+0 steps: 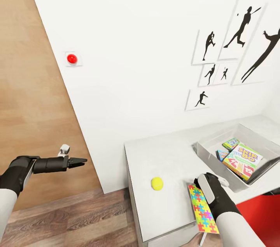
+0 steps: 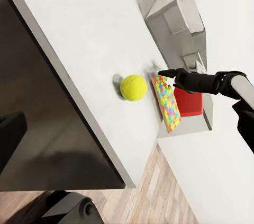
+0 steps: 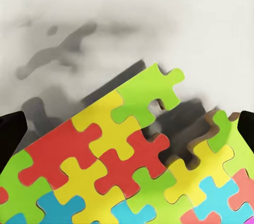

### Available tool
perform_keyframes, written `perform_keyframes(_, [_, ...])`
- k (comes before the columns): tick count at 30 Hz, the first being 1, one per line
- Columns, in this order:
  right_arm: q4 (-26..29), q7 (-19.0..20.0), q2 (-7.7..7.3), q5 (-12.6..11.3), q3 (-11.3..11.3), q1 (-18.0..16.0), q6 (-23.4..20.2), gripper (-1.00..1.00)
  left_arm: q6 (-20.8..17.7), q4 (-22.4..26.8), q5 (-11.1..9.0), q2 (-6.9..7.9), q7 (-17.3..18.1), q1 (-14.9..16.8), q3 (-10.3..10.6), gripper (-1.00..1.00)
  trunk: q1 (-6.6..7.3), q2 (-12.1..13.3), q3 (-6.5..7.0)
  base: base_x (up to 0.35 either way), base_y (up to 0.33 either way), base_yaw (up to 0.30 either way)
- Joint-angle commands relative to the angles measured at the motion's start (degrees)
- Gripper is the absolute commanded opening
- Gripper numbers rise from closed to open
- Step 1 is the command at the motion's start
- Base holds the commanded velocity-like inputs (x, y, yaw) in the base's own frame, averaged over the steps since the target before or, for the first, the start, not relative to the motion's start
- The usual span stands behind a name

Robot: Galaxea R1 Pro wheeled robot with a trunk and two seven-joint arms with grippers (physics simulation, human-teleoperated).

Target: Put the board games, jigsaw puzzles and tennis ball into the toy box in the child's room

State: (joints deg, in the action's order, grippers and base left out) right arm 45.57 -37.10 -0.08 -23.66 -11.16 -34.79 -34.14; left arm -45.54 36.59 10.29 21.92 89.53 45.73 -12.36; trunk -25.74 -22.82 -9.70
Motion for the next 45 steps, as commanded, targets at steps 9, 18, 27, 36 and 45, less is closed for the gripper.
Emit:
perform_keyframes(9, [-0.3,-0.4,-0.01,-1.3,0.0,0.0,0.0,1.0,-0.6,0.1,0.6,-0.04,0.5,0.1,-0.2,1.0,-0.04,-0.1,-0.14,-0.041,0.0,0.0])
perform_keyframes(18, [-0.1,-0.2,-0.14,-1.4,0.0,0.3,3.5,1.0,-0.6,0.1,0.6,-0.04,0.5,0.1,-0.2,1.0,-0.04,-0.1,-0.14,-0.008,0.0,0.0])
perform_keyframes(27, [2.1,0.2,-0.1,-1.4,0.1,0.9,4.8,1.0,-0.6,0.1,0.6,-0.05,0.5,0.1,-0.2,1.0,-0.04,-0.1,-0.14,0.0,0.0,0.0])
perform_keyframes(36, [4.4,0.3,0.04,-1.5,0.3,1.1,4.6,1.0,-0.6,0.1,0.6,-0.11,0.5,0.1,-0.2,1.0,-0.04,-0.1,-0.14,0.0,0.0,0.0])
perform_keyframes(45, [9.6,0.9,0.52,-1.7,0.3,0.9,3.8,1.0,-0.6,0.1,0.6,-0.04,0.5,0.1,-0.2,1.0,-0.04,-0.1,-0.14,0.0,0.0,0.0])
